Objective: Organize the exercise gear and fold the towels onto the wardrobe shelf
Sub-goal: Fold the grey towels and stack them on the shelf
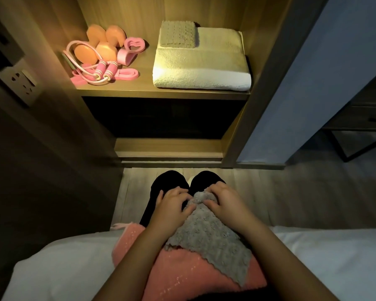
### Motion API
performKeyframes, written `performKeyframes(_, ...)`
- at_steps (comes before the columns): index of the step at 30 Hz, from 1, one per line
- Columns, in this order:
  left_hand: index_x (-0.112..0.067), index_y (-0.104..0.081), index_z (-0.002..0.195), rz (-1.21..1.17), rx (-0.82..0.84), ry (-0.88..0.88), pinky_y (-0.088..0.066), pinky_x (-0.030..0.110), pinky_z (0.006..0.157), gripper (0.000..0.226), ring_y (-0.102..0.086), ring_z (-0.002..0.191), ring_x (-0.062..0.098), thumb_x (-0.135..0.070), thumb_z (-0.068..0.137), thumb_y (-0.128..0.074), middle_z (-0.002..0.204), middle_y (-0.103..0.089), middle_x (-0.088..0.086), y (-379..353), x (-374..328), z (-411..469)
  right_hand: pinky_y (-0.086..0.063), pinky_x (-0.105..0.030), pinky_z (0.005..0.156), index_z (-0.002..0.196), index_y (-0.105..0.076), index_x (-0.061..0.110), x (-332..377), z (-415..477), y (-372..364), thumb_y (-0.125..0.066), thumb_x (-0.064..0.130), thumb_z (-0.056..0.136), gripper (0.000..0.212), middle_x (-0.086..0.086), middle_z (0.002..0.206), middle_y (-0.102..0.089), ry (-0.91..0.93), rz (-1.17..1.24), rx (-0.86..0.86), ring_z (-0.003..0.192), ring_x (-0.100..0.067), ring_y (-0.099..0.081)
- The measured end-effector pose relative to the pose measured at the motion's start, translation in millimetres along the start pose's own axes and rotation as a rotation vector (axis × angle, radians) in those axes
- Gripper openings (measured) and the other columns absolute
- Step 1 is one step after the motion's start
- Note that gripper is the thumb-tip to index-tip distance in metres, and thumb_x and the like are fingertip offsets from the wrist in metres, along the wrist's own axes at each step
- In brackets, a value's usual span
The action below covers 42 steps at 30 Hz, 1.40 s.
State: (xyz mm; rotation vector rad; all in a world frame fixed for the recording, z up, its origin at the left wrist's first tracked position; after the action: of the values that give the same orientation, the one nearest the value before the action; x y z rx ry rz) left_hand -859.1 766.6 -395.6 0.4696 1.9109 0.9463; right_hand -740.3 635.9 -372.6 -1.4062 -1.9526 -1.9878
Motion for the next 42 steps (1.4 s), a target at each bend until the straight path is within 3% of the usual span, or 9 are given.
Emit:
performKeyframes(3,-0.025,-0.061,0.102,-0.135,-0.07,-0.05,-0.022,0.04,0.114,0.009,-0.054,0.107,0.009,-0.027,0.094,-0.059,0.108,-0.062,-0.011,2.5,-6.4,-4.1,-0.041,-0.023,0.081,0.086,-0.054,0.024,2.8,-3.4,0.3,-0.065,0.013,0.084,0.016,0.008,0.1,-0.051,0.043,0.154,-0.108,0.097,-0.009,-0.051)
performKeyframes(6,-0.03,-0.051,0.094,-0.313,-0.119,-0.091,-0.045,0.029,0.075,0.015,-0.056,0.076,0.005,-0.018,0.093,-0.059,0.09,-0.06,-0.013,6.3,-14.6,-12.2,-0.041,-0.021,0.092,0.077,-0.047,0.024,2.6,-8.3,4.7,-0.065,0.009,0.077,0.023,0.013,0.115,-0.049,0.049,0.282,-0.122,0.116,-0.003,-0.046)
performKeyframes(9,-0.037,-0.043,0.087,-0.381,-0.201,-0.164,-0.045,0.025,0.071,0.034,-0.056,0.084,0.005,-0.006,0.09,-0.057,0.09,-0.056,-0.015,12.9,-20.9,-16.8,-0.04,-0.025,0.098,0.075,-0.046,0.021,1.6,-10.0,12.5,-0.067,0.009,0.076,0.024,0.014,0.123,-0.053,0.064,0.307,-0.081,0.123,-0.002,-0.045)
performKeyframes(13,-0.034,-0.044,0.084,-0.405,-0.276,-0.207,-0.041,0.018,0.071,0.043,-0.053,0.085,0.007,0.006,0.08,-0.058,0.088,-0.051,-0.014,20.8,-26.4,-18.3,-0.048,-0.042,0.08,0.081,-0.047,0.022,7.1,-9.9,21.7,-0.068,0.008,0.076,0.025,0.005,0.092,-0.059,0.057,0.344,-0.074,0.09,-0.013,-0.056)
performKeyframes(19,-0.042,-0.047,0.123,-0.33,-0.215,-0.095,-0.037,0.013,0.062,0.056,-0.053,0.08,-0.002,-0.008,0.082,-0.065,0.084,-0.051,-0.019,31.0,-36.2,-23.8,-0.049,-0.029,0.075,0.105,-0.059,0.031,15.7,-4.7,34.8,-0.072,0.013,0.075,0.038,0.01,0.088,-0.057,-0.008,0.306,-0.122,0.084,-0.004,-0.054)
performKeyframes(23,-0.026,-0.057,0.089,-0.056,-0.3,-0.1,-0.034,0.022,0.061,0.013,-0.05,0.079,0.004,-0.025,0.081,-0.067,0.083,-0.049,-0.016,41.6,-44.8,-26.2,-0.045,-0.03,0.067,0.075,-0.051,0.023,21.8,-2.6,41.2,-0.07,0.018,0.077,0.02,0.009,0.082,-0.053,0.032,0.25,-0.087,0.076,-0.004,-0.05)
performKeyframes(31,-0.024,-0.051,0.079,-0.379,-0.257,-0.32,-0.047,0.026,0.074,0.015,-0.056,0.09,0.012,-0.037,0.081,-0.057,0.09,-0.056,-0.011,69.5,-45.8,-36.4,-0.039,-0.031,0.057,0.08,-0.038,0.017,23.2,-9.7,64.5,-0.066,0.002,0.08,0.032,0.008,0.072,-0.051,0.031,0.545,-0.114,0.064,-0.007,-0.045)
performKeyframes(35,-0.034,-0.047,0.076,-0.344,-0.369,-0.249,-0.042,0.024,0.059,0.023,-0.055,0.073,0.011,-0.02,0.084,-0.064,0.076,-0.056,-0.012,78.4,-35.7,-37.7,-0.039,-0.028,0.067,0.084,-0.046,0.011,24.0,-15.4,80.4,-0.063,-0.015,0.076,0.032,0.0,0.082,-0.051,0.065,0.656,-0.172,0.073,-0.007,-0.047)
performKeyframes(42,-0.018,-0.049,0.075,-0.05,-0.488,-0.257,-0.042,0.035,0.056,0.024,-0.05,0.064,0.015,-0.011,0.08,-0.071,0.067,-0.052,-0.004,108.0,-45.4,-27.5,-0.05,-0.023,0.06,0.086,-0.059,0.018,32.8,-22.2,100.6,-0.081,0.027,0.074,0.026,0.002,0.076,-0.061,0.078,0.845,-0.117,0.068,-0.012,-0.058)
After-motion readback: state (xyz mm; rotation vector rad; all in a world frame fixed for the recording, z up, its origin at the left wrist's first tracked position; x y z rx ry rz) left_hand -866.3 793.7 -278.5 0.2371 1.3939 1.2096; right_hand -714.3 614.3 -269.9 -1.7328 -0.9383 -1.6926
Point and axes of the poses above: each hand's wrist, its own z-axis towards the middle knuckle, its own y-axis out of the back of the hand, x = y × z, the point moved 1 cm from there along z, towards the middle knuckle
